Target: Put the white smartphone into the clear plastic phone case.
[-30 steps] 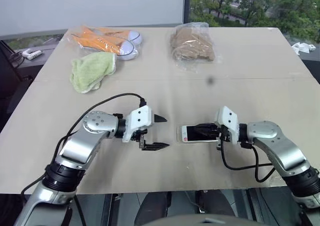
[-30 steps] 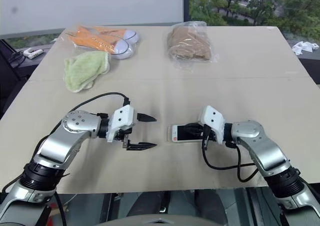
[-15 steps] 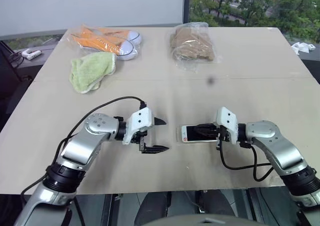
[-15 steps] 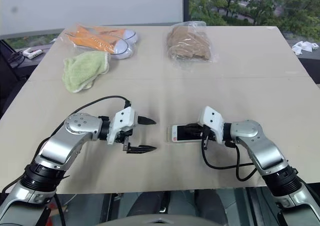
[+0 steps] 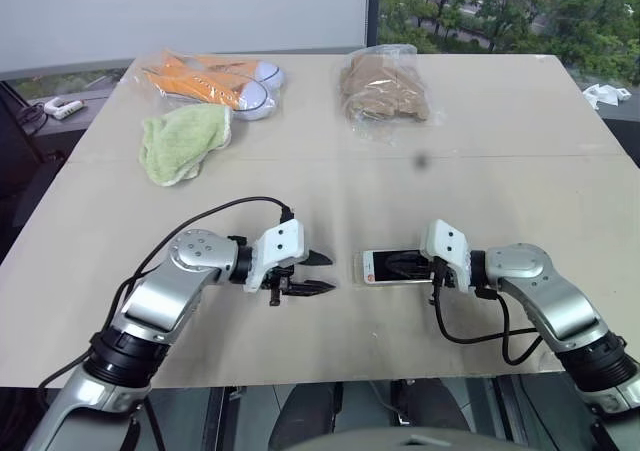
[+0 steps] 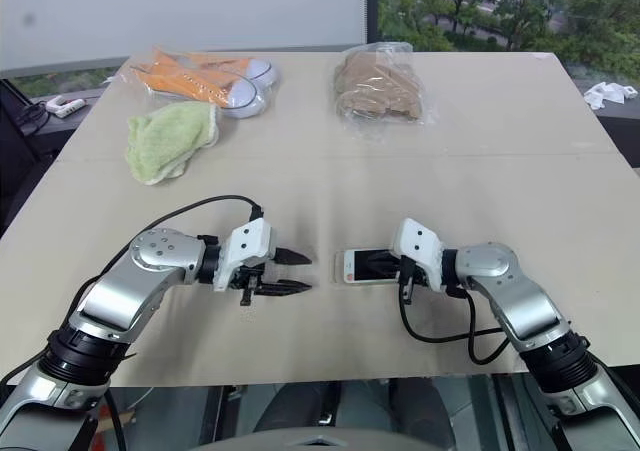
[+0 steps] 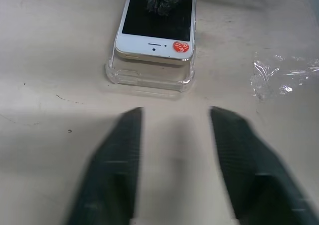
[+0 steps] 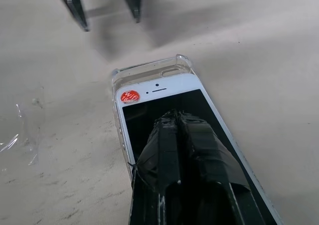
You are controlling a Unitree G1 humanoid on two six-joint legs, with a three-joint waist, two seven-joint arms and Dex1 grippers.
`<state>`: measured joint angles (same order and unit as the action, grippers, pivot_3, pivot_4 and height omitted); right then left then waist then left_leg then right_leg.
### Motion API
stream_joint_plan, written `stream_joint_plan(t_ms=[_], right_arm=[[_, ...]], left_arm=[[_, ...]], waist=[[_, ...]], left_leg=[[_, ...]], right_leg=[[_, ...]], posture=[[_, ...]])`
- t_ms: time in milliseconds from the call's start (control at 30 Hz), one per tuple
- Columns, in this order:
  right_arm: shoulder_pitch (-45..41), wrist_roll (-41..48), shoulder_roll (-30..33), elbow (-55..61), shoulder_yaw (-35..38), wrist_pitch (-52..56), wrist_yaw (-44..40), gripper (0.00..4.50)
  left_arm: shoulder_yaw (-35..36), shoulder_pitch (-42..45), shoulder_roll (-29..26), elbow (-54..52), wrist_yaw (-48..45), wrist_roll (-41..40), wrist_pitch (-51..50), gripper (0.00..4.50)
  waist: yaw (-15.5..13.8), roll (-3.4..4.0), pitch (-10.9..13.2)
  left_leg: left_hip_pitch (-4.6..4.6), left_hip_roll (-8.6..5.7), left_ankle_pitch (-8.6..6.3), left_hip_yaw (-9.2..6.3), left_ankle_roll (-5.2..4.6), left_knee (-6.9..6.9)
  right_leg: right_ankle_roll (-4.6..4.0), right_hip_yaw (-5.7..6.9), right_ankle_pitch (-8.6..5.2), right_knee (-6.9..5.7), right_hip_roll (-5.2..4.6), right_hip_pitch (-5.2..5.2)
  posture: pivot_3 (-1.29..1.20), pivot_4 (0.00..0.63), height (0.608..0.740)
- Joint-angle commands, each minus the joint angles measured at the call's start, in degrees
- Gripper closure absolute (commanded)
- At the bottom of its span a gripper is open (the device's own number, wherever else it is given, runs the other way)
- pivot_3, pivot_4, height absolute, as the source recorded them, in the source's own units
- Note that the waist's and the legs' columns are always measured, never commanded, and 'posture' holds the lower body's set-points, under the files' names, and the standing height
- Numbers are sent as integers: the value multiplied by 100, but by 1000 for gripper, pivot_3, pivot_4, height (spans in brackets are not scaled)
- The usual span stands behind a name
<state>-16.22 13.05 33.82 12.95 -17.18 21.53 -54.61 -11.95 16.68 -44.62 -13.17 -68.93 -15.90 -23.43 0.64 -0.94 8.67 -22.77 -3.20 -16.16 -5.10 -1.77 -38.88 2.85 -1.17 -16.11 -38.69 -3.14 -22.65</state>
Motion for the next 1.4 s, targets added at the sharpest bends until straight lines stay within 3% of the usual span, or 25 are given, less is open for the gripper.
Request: stream_joint_plan(t_ms=[33,67,500,867,1067,1200,1333,1400], right_arm=[[-55,-24,-6,138,36,-40,-22,4500],[-57,-59,-5,127,14,-39,-10,4500],[-142,-577,-2,-28,-386,170,14,4500],[-127,-496,23,180,-178,281,42,4500],[-79,-482,14,299,-140,366,81,4500],[-92,-420,68,569,-44,462,106,4500],[-362,727,-102,1700,830,1524,316,4500],[-366,1215,132,2085,1342,2035,302,4500]], left_arm=[[-4,31,-5,-180,-38,-54,46,4149],[-15,38,4,-161,-41,-43,61,4433],[-257,186,88,-14,117,287,56,4433],[-569,328,258,182,401,623,-464,4433],[-689,657,1018,976,757,668,-453,4433],[-854,682,1100,1251,755,914,-223,4433],[-853,627,1086,1246,750,939,-195,4433],[-843,601,1065,1202,737,932,-205,4433]], waist=[[0,0,0],[0,0,0],[8,1,-3],[3,0,-5],[-61,4,-18],[-122,10,-22],[-156,13,-20],[-158,14,-22]], left_leg=[[0,0,0,0,0,0],[0,0,0,0,0,0],[5,0,0,0,0,0],[9,0,0,0,0,0],[12,-6,0,-2,0,-6],[15,-6,0,-3,0,-9],[15,-7,0,-5,0,-12],[13,-6,0,-8,0,-12]], right_leg=[[0,0,0,0,0,0],[0,0,0,0,0,0],[0,0,0,-2,1,-1],[0,-1,0,-6,2,0],[1,4,0,-7,-1,8],[0,5,0,-11,-2,11],[0,7,0,-10,-5,15],[0,6,0,-9,-7,15]], posture=[[0,150,740],[0,150,740],[0,150,740],[0,150,740],[0,150,740],[0,150,740],[0,150,740],[0,150,740]])
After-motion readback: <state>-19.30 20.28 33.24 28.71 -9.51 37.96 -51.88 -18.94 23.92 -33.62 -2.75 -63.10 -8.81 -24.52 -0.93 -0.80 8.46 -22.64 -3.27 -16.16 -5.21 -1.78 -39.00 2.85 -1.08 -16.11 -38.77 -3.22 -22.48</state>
